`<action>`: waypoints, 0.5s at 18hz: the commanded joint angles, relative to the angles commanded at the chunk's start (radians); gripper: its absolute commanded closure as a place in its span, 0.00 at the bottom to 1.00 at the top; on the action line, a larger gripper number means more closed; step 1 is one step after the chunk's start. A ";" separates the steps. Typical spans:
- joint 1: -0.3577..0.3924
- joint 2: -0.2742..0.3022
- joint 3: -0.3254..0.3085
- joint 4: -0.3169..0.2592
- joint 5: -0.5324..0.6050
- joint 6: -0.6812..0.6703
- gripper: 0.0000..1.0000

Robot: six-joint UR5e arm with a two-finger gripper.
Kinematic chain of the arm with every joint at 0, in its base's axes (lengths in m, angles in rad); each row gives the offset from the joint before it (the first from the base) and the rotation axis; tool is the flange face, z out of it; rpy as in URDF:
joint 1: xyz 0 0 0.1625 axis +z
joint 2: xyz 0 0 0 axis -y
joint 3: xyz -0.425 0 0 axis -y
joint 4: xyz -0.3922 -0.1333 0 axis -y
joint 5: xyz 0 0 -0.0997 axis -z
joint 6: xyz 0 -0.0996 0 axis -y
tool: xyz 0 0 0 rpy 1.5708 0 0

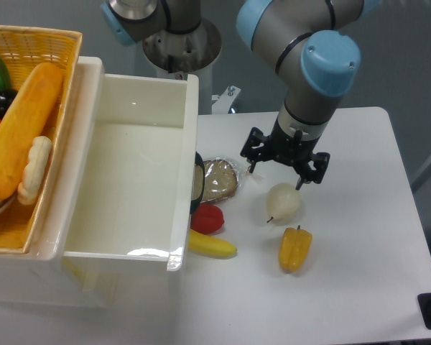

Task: Pick up the pear
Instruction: 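Move the open gripper over the pale pear and lower toward it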

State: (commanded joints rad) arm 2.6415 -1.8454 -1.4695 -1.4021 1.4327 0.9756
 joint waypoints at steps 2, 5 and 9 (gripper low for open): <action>0.005 -0.002 0.000 0.002 0.000 0.002 0.00; 0.017 0.000 0.000 0.000 -0.005 0.002 0.00; 0.029 -0.003 -0.028 0.029 -0.008 -0.008 0.00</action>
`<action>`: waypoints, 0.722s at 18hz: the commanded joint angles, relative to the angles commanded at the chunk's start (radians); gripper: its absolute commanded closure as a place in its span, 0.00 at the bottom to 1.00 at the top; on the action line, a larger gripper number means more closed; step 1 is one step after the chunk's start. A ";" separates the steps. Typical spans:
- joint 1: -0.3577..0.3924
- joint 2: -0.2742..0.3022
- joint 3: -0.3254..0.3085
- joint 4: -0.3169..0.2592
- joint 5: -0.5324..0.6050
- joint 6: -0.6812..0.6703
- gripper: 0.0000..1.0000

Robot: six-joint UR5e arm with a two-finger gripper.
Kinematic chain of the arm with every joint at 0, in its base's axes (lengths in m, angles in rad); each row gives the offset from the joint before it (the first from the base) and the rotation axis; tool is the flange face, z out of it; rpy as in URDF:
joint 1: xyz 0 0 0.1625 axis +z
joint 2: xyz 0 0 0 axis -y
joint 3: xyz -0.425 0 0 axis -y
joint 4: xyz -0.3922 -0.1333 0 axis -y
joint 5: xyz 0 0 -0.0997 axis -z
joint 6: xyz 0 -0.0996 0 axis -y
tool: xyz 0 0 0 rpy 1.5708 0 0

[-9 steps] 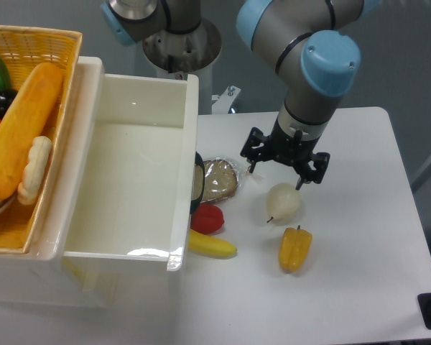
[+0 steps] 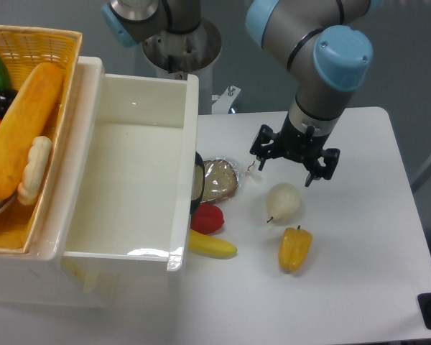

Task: Pick up the pear
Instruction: 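Move the open gripper over the pale pear and lower toward it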

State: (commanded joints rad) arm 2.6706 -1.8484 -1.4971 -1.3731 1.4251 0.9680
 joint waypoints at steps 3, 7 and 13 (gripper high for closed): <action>0.011 0.003 -0.064 0.046 -0.002 -0.005 0.00; 0.017 -0.008 -0.095 0.075 0.001 -0.107 0.00; 0.020 -0.072 -0.104 0.112 0.006 -0.143 0.00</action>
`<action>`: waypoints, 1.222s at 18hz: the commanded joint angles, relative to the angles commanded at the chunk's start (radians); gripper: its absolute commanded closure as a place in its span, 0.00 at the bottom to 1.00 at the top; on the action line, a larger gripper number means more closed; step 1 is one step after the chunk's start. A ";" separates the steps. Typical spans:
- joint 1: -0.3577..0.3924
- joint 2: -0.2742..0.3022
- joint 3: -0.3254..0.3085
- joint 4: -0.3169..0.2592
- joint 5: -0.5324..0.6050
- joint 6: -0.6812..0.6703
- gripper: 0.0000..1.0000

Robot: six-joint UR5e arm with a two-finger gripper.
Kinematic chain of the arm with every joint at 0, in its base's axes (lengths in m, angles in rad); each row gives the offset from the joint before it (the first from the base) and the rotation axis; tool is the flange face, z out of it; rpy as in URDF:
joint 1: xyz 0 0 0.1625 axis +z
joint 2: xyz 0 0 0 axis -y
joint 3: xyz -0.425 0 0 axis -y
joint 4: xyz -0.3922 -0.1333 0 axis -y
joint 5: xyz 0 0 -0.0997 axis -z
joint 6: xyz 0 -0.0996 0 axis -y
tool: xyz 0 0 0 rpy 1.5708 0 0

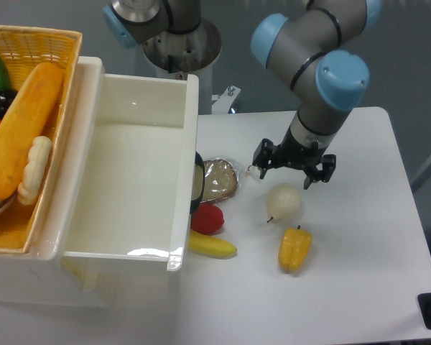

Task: Pick up the pear
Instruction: 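Move the open gripper over the pale pear and lower toward it, then lower the gripper around the pear and close the fingers on it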

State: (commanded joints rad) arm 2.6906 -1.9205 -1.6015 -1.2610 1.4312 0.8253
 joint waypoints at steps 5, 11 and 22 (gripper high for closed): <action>0.020 -0.026 -0.028 0.051 0.005 -0.005 0.00; 0.014 -0.046 -0.022 0.051 0.089 0.127 0.00; 0.009 -0.106 -0.011 0.054 0.124 0.406 0.00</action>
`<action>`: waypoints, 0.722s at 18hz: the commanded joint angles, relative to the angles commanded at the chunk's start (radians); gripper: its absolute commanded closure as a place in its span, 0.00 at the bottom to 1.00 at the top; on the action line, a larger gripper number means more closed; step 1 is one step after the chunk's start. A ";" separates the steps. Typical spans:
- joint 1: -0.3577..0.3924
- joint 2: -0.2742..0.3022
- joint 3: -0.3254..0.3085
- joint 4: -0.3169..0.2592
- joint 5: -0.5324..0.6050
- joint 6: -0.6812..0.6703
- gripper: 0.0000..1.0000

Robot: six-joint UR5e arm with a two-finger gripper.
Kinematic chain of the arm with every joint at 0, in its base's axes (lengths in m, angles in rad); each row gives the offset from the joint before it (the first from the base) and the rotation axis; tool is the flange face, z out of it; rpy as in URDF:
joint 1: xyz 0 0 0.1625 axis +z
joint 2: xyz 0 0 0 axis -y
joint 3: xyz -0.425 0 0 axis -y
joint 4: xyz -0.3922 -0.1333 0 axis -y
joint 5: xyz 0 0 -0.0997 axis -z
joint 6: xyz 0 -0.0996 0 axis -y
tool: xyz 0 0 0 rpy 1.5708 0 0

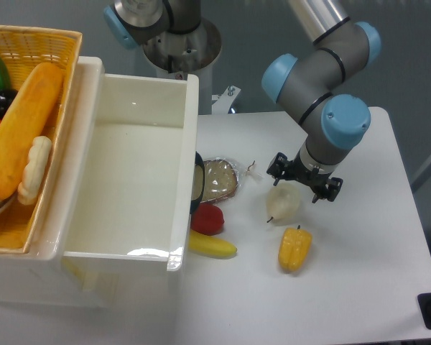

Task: Pick up the pear
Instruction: 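Lower the gripper around the pear and close the fingers on it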

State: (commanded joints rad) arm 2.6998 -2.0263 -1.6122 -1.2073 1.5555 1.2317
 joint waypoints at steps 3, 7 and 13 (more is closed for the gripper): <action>-0.008 -0.012 -0.003 0.000 0.000 0.020 0.00; -0.011 -0.017 -0.009 -0.002 0.000 0.037 0.00; -0.012 -0.022 -0.018 -0.002 0.000 0.055 0.00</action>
State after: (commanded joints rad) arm 2.6875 -2.0478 -1.6306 -1.2088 1.5555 1.2869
